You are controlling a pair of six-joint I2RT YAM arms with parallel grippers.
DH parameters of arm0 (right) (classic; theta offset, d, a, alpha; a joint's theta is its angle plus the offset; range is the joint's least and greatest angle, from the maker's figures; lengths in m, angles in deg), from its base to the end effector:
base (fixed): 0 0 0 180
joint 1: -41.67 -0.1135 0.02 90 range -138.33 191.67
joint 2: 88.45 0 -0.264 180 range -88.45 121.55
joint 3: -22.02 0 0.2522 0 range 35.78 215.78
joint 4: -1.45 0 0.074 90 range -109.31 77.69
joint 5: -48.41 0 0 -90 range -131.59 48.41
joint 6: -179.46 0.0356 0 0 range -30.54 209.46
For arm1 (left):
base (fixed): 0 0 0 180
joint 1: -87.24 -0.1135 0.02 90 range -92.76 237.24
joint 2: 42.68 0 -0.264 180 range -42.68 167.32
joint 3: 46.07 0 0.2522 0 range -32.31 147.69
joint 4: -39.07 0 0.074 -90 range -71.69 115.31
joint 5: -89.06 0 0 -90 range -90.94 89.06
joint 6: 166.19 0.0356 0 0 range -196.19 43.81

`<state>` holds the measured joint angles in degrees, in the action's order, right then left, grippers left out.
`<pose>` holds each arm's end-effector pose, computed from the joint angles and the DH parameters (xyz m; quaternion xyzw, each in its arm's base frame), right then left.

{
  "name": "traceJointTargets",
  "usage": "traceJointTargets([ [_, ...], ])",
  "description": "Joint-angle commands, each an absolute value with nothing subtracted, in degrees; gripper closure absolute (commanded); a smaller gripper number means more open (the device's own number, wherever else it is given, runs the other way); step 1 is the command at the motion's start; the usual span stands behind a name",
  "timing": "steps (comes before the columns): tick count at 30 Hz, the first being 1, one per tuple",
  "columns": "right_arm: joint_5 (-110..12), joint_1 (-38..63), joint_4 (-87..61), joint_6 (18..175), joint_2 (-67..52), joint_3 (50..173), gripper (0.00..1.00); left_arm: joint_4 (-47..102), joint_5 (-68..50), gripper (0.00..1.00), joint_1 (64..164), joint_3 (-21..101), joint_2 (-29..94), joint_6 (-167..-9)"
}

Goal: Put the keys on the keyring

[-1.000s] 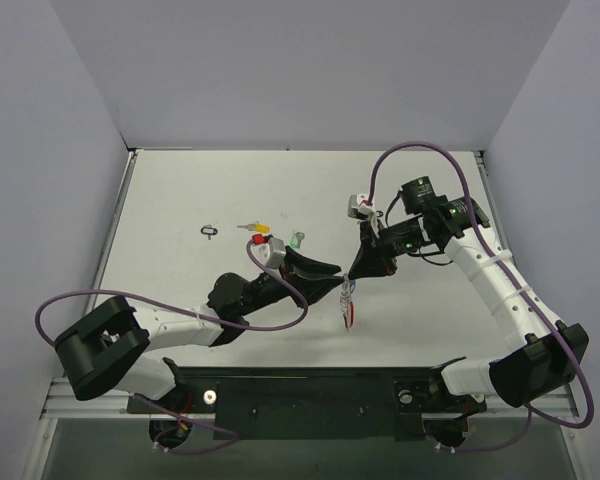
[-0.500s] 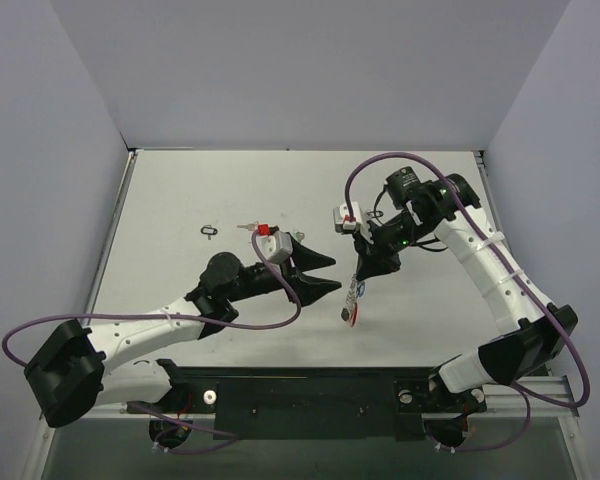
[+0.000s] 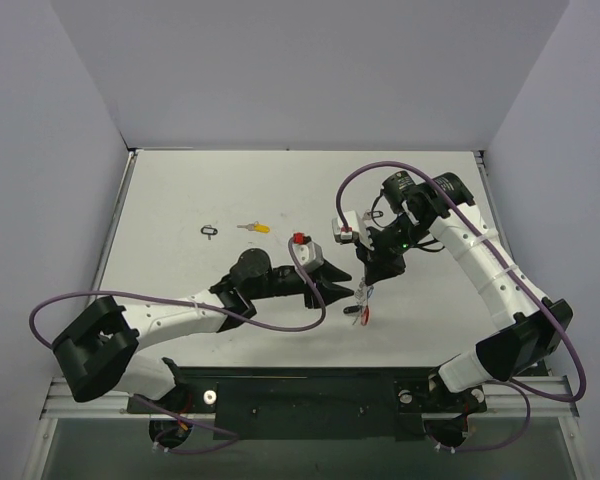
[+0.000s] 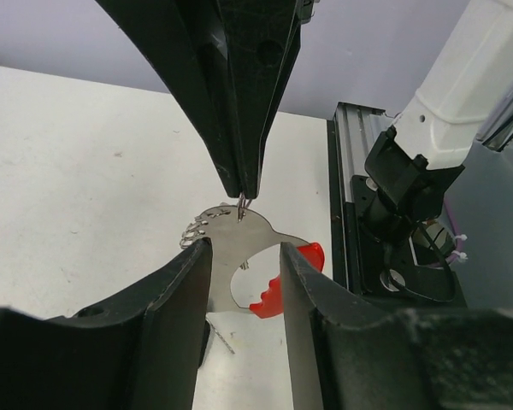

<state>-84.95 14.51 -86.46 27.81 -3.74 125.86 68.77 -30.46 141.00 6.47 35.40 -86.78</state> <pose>0.2291 0.1450 0.3659 -0.6877 0.6049 0.2961 0.2711 0.1619 -0.2505 0.2707 0.4157 0.5437 -0.5239 0.5070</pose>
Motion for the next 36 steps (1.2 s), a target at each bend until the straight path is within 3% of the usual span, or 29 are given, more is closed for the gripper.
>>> traceJointTargets([
  [1, -85.36, 13.99, -92.90, 27.05, -4.16, 125.43, 1.00, 74.09, -27.84, 0.53, 142.87, 10.49, 37.30, -85.33],
  [10, -85.63, 13.99, -92.90, 27.14, -4.60, 125.25, 1.00, 74.71, -19.67, 0.57, 145.95, 10.58, 38.97, -80.68],
  [22, -86.15, 13.99, -92.99, 27.14, -4.25, 125.34, 1.00, 72.51, -21.24, 0.67, 146.04, 12.33, 40.73, -79.18],
  [24, -86.24, 13.99, -93.08, 27.14, -4.25, 125.34, 1.00, 72.68, -21.86, 0.70, 146.04, 12.42, 41.08, -79.27],
  [27, -86.24, 13.99, -93.08, 27.23, -4.25, 125.34, 1.00, 72.42, -23.61, 0.85, 146.04, 13.21, 42.04, -79.53],
  [36, -85.98, 13.99, -92.90, 27.32, -4.25, 125.16, 1.00, 73.12, -27.48, 0.81, 145.87, 13.92, 42.92, -81.46],
])
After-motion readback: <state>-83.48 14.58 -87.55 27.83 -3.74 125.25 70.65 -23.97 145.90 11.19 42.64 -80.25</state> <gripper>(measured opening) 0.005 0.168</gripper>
